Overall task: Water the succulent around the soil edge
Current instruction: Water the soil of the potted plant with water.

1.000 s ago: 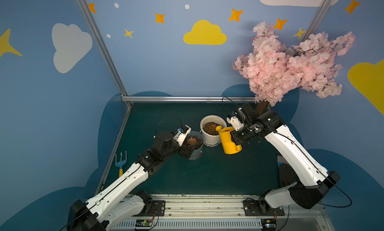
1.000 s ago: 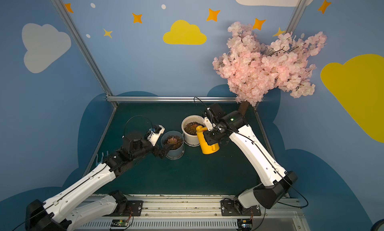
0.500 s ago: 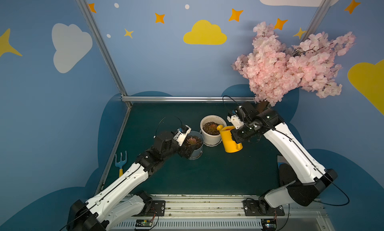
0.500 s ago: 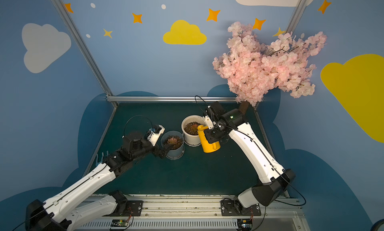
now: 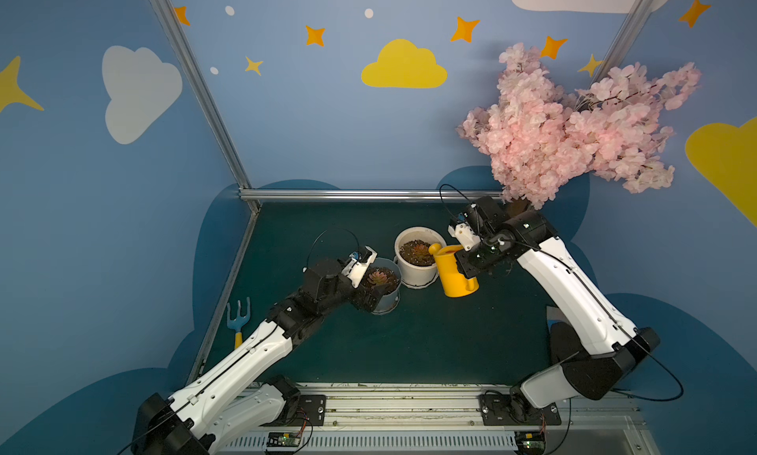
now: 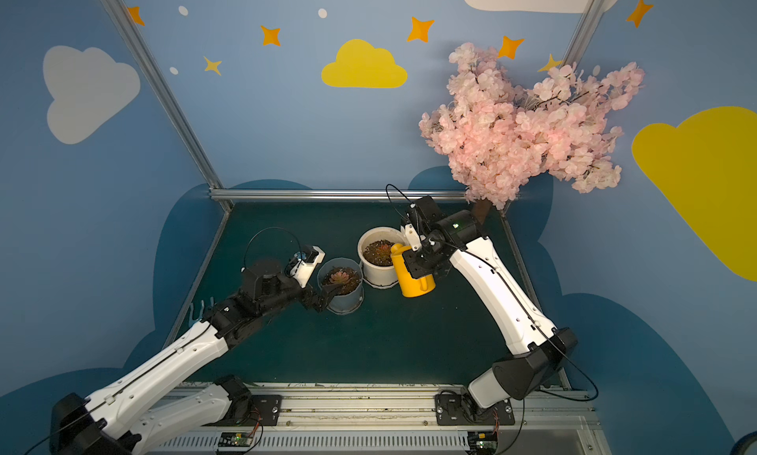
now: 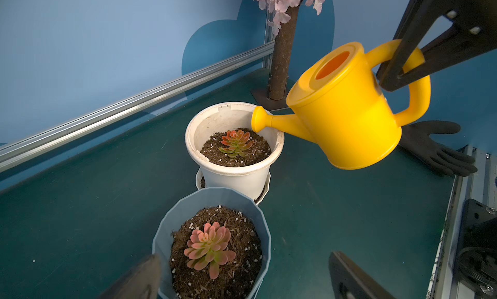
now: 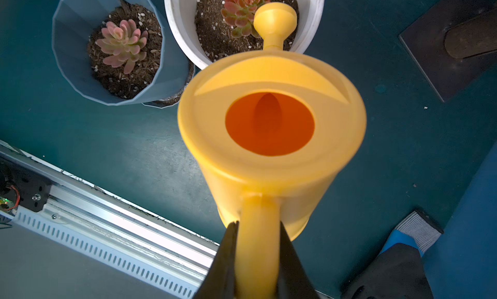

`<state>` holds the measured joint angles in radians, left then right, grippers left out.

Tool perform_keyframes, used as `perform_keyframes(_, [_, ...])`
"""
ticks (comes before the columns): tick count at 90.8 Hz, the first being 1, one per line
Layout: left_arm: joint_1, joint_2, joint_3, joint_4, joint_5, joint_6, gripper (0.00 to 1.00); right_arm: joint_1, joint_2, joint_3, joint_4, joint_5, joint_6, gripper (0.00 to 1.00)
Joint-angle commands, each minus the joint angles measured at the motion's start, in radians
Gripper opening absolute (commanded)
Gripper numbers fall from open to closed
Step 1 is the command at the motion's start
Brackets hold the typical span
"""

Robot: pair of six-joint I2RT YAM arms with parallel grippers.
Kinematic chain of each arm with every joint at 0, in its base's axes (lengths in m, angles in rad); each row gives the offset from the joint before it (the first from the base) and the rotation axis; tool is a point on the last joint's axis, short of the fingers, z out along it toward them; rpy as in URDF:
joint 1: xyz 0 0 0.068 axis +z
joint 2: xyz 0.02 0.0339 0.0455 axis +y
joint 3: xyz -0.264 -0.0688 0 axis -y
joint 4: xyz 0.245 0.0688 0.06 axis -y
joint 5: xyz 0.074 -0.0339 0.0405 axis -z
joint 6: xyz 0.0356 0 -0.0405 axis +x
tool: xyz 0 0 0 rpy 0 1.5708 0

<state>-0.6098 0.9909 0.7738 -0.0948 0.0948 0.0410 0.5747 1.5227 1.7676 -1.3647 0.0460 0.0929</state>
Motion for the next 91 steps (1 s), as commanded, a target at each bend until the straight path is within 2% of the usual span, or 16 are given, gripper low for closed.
perform_keyframes(1, [-0.003, -0.012, -0.012, 0.026, 0.011, 0.01, 1.0, -0.009, 0.013, 0.037, -0.001, 0.01, -0.011, 0.0])
perform_keyframes(91, [-0.003, -0.011, -0.012, 0.024, 0.028, 0.01, 1.0, -0.019, 0.086, 0.121, 0.0, -0.015, -0.033, 0.0])
